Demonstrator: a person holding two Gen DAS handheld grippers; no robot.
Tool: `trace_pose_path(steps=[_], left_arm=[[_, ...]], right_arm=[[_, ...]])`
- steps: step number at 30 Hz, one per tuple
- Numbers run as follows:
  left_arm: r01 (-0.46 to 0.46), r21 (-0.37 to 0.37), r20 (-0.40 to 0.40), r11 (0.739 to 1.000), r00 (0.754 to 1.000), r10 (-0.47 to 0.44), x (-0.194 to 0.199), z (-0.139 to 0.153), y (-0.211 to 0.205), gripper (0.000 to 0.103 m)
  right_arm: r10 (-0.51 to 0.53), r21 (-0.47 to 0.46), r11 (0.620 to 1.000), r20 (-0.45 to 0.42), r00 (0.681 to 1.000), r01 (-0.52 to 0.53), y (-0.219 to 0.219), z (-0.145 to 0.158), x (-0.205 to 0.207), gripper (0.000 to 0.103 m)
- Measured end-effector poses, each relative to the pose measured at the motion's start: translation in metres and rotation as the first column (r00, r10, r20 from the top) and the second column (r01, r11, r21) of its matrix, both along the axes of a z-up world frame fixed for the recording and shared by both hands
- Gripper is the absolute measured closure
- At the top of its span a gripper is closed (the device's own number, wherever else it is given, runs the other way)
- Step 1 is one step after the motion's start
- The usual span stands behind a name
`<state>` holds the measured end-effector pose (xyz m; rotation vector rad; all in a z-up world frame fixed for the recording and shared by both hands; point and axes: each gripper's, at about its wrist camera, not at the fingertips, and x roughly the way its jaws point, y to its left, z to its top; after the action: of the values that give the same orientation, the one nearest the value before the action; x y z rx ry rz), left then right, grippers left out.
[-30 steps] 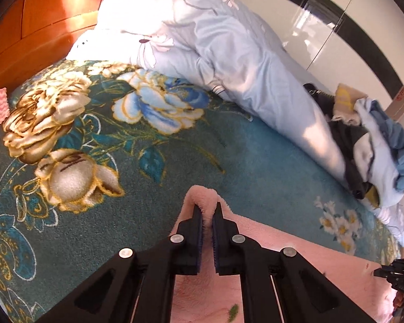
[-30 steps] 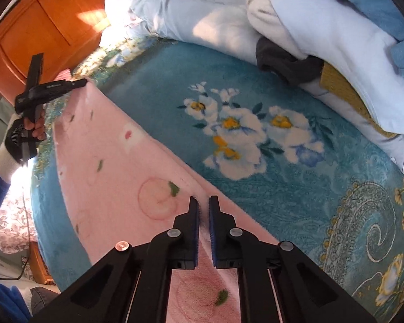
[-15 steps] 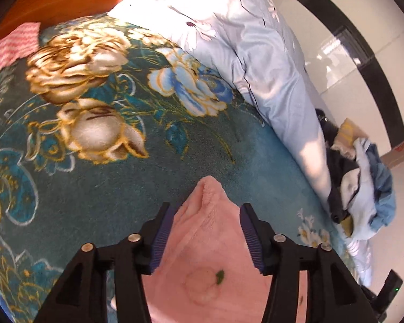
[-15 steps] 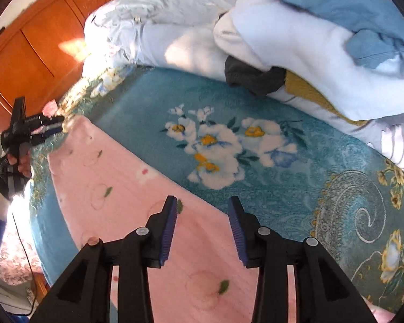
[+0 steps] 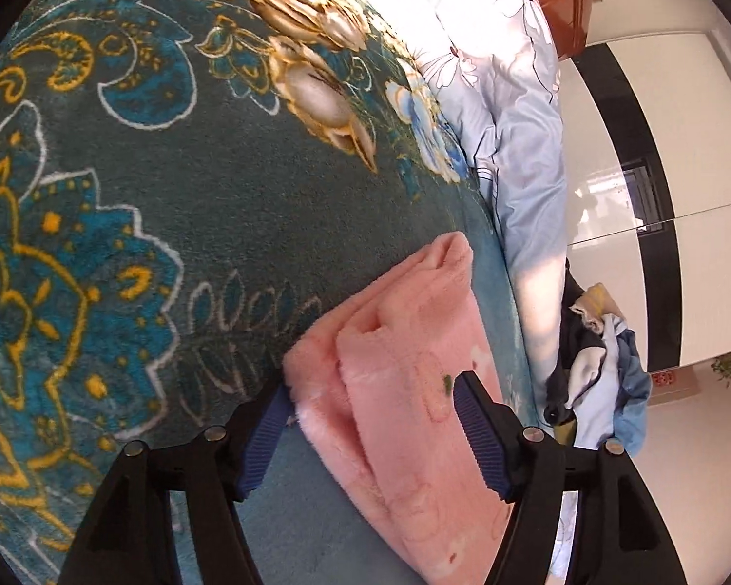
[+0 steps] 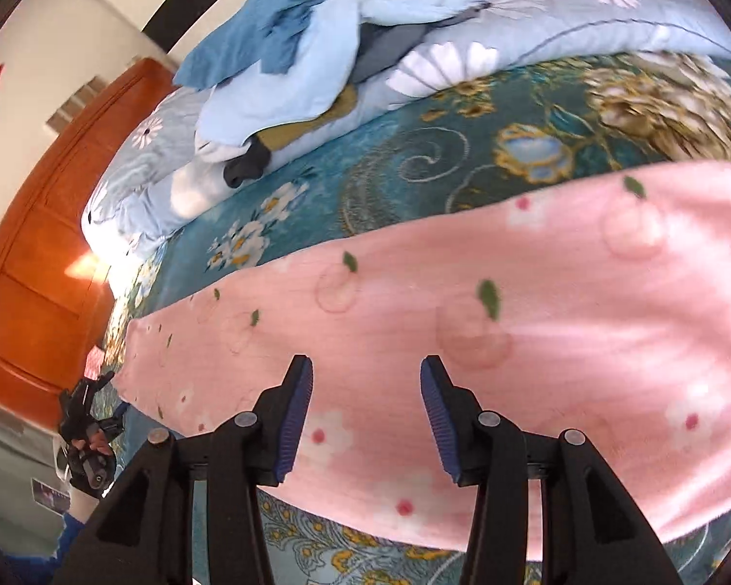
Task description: Fold clothes
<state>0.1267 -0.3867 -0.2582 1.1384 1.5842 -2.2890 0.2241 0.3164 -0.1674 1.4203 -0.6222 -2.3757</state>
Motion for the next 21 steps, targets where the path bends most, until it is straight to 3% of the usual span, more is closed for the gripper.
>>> trace_pose_path(steps=[3, 5, 7, 10, 12, 16, 19, 21], left_arm=[[-0.004, -0.064, 0.030, 0.998, 1.000, 0.006, -0.014, 0.001, 0.002, 0.032], [-0.020, -0.104, 0.033, 0.994, 0.999, 0.023, -0.017, 0.006, 0.004, 0.041], [-0.021, -0.147, 0.063, 0.989, 0.998, 0.031, -0.019, 0.008, 0.003, 0.085], [-0.015, -0.203, 0.096, 0.979, 0.995, 0.035, -0.024, 0.016, 0.004, 0.086], [0.004, -0.278, 0.078, 0.961, 0.997, 0.019, -0.024, 0.037, 0.016, 0.087], [0.105, -0.480, -0.040, 0.871, 0.989, -0.141, -0.033, 0.108, 0.079, 0.087], [0.180, -0.516, -0.149, 0.837, 0.944, -0.295, -0.041, 0.157, 0.144, 0.087], [0.252, -0.540, -0.208, 0.803, 0.885, -0.417, -0.046, 0.185, 0.198, 0.087]], right_arm=[[-0.055, -0.054, 0.997, -0.001, 0.998, 0.055, 0.020, -0.003, 0.015, 0.056], [-0.083, -0.060, 0.995, 0.000, 0.997, 0.082, 0.029, -0.003, 0.021, 0.056], [-0.097, -0.071, 0.993, -0.001, 0.995, 0.096, 0.035, -0.003, 0.026, 0.056], [-0.117, -0.089, 0.989, 0.004, 0.993, 0.117, 0.046, -0.007, 0.032, 0.056], [-0.137, -0.097, 0.986, 0.007, 0.991, 0.137, 0.055, -0.011, 0.037, 0.056], [-0.182, -0.132, 0.975, -0.004, 0.983, 0.180, 0.076, -0.015, 0.048, 0.056], [-0.187, -0.145, 0.972, -0.013, 0.982, 0.183, 0.083, -0.016, 0.053, 0.056], [-0.185, -0.155, 0.971, -0.020, 0.982, 0.180, 0.086, -0.016, 0.055, 0.056]])
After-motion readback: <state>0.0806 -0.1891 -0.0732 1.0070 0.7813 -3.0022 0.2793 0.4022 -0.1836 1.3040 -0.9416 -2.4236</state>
